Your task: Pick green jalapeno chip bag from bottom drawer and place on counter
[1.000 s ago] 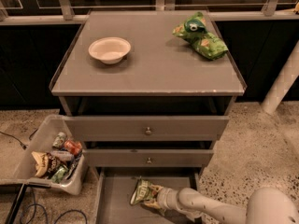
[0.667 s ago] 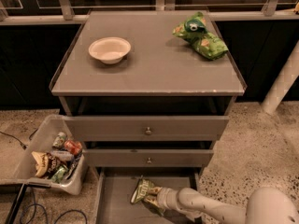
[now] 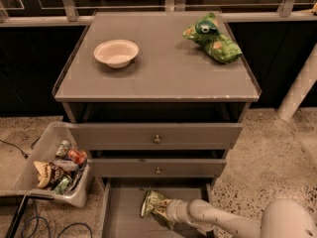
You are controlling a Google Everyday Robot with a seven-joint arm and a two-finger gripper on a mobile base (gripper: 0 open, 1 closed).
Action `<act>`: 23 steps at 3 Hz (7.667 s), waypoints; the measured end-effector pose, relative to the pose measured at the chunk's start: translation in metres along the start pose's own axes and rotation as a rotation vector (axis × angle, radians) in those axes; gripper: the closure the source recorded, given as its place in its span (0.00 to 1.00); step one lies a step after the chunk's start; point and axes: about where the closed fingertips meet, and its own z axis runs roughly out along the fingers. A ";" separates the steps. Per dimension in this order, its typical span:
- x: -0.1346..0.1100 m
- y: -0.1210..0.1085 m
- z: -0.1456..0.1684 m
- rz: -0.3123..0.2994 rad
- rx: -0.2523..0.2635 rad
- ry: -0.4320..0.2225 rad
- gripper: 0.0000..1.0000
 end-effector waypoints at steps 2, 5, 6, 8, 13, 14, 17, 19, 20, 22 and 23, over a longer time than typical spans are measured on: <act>-0.003 0.004 -0.008 0.013 -0.023 -0.014 1.00; -0.076 0.012 -0.155 -0.042 0.008 -0.137 1.00; -0.115 0.008 -0.203 -0.083 0.012 -0.106 1.00; -0.212 -0.036 -0.291 -0.186 0.038 -0.033 1.00; -0.352 0.014 -0.409 -0.520 0.099 -0.158 1.00; -0.406 0.022 -0.457 -0.624 0.156 -0.186 1.00; -0.538 -0.052 -0.565 -0.675 0.379 -0.172 1.00; -0.535 -0.087 -0.564 -0.681 0.438 -0.154 1.00; -0.539 -0.140 -0.564 -0.685 0.496 -0.121 1.00; -0.540 -0.224 -0.517 -0.659 0.480 -0.066 1.00; -0.553 -0.241 -0.470 -0.679 0.424 -0.053 1.00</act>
Offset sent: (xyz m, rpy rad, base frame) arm -0.0130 -0.0092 0.0190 0.0472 0.0405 0.0225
